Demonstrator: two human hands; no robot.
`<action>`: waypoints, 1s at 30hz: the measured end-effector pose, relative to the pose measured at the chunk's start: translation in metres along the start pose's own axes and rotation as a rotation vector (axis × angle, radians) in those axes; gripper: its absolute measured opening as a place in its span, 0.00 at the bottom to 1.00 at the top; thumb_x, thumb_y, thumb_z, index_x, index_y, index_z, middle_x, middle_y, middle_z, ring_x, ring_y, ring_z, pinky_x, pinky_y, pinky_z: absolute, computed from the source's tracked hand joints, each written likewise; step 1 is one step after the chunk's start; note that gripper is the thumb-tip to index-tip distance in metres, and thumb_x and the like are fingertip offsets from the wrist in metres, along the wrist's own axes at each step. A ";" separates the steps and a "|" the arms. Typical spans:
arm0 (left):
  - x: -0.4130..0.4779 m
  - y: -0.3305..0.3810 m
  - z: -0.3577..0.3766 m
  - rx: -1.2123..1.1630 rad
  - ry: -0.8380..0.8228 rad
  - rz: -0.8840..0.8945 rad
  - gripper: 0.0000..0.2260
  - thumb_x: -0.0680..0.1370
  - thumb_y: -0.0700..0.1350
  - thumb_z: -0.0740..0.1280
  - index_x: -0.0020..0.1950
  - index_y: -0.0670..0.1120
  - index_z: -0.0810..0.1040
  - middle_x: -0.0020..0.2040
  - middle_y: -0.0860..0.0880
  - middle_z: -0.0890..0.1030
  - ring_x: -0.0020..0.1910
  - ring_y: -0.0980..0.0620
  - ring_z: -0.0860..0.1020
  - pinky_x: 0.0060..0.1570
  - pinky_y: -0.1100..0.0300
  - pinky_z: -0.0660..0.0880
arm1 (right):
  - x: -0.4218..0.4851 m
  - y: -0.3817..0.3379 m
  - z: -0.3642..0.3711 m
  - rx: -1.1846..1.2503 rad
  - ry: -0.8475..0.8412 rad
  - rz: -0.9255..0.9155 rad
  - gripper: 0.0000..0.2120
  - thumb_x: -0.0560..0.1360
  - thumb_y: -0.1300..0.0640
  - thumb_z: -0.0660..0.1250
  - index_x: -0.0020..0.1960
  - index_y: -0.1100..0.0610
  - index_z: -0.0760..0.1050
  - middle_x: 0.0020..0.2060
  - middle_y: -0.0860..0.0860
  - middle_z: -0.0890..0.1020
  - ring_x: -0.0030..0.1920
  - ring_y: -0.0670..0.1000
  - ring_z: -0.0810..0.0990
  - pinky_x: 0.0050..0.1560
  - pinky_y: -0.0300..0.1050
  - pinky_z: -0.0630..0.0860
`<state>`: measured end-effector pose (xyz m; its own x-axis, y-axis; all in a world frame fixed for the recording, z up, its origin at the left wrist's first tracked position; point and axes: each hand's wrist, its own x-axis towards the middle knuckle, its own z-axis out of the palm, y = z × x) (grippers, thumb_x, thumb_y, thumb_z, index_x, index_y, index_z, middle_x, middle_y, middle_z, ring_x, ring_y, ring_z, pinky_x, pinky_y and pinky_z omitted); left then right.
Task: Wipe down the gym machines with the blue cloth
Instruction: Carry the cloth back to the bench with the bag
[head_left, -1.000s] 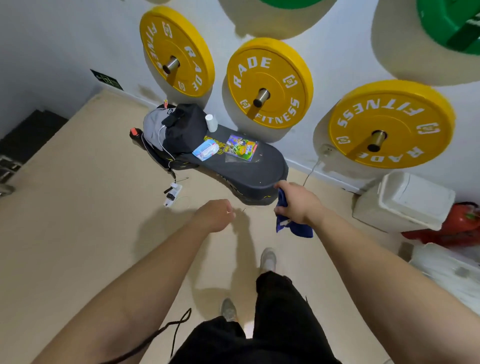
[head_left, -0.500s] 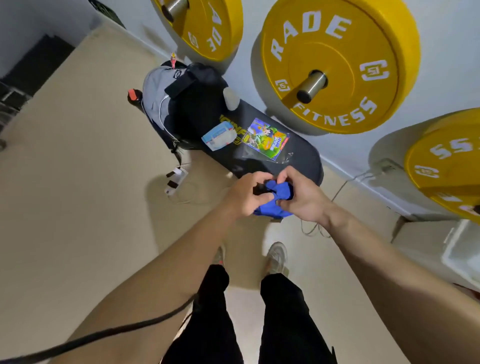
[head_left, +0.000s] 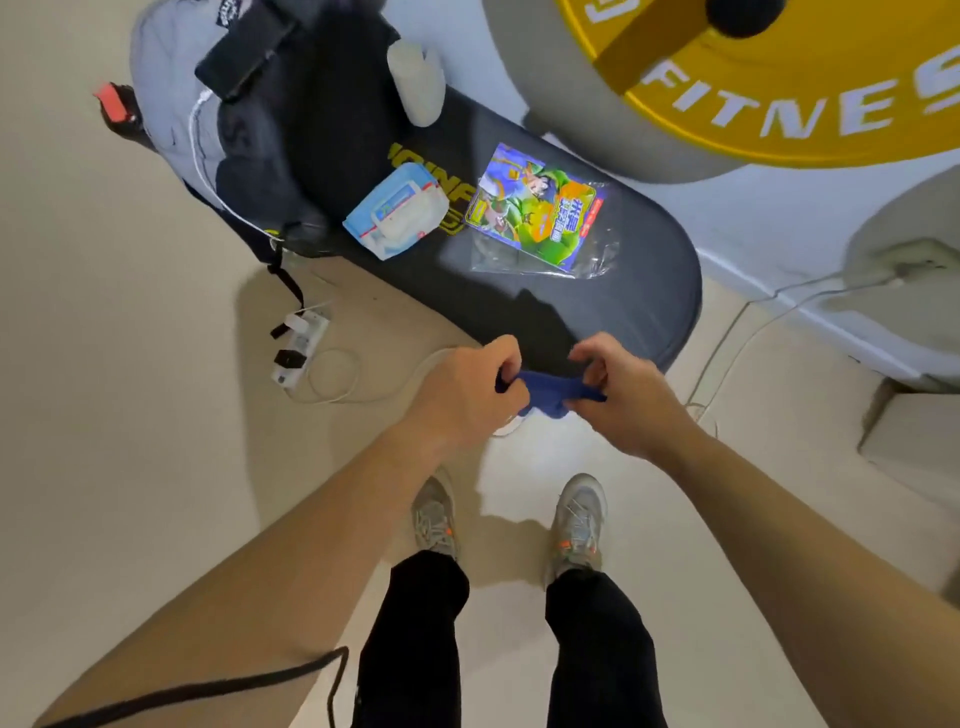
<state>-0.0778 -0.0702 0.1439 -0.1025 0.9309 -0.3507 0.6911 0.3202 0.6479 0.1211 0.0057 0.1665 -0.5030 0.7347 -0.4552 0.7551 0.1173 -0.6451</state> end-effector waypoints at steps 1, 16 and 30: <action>0.004 -0.008 0.007 0.019 -0.026 0.016 0.08 0.73 0.52 0.64 0.42 0.55 0.64 0.32 0.55 0.73 0.30 0.53 0.72 0.29 0.60 0.67 | 0.004 0.009 0.007 -0.021 -0.037 0.014 0.17 0.73 0.61 0.74 0.60 0.53 0.75 0.42 0.46 0.77 0.41 0.51 0.77 0.40 0.37 0.73; 0.162 -0.060 0.084 -0.067 -0.192 -0.153 0.10 0.74 0.44 0.71 0.55 0.53 0.81 0.49 0.54 0.79 0.47 0.53 0.77 0.47 0.62 0.69 | 0.128 0.130 -0.005 -0.112 -0.143 0.183 0.02 0.76 0.58 0.70 0.47 0.51 0.78 0.40 0.50 0.81 0.44 0.54 0.79 0.43 0.41 0.66; 0.224 -0.071 0.117 0.245 0.236 -0.039 0.19 0.75 0.47 0.72 0.62 0.50 0.70 0.60 0.46 0.73 0.55 0.45 0.76 0.46 0.54 0.75 | 0.194 0.167 0.022 -0.326 0.343 0.198 0.18 0.75 0.56 0.66 0.63 0.54 0.69 0.61 0.56 0.70 0.61 0.61 0.70 0.46 0.53 0.71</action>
<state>-0.0660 0.0947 -0.0601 -0.2754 0.9429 -0.1874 0.8320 0.3315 0.4449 0.1403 0.1532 -0.0433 -0.2114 0.9346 -0.2860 0.9412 0.1158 -0.3173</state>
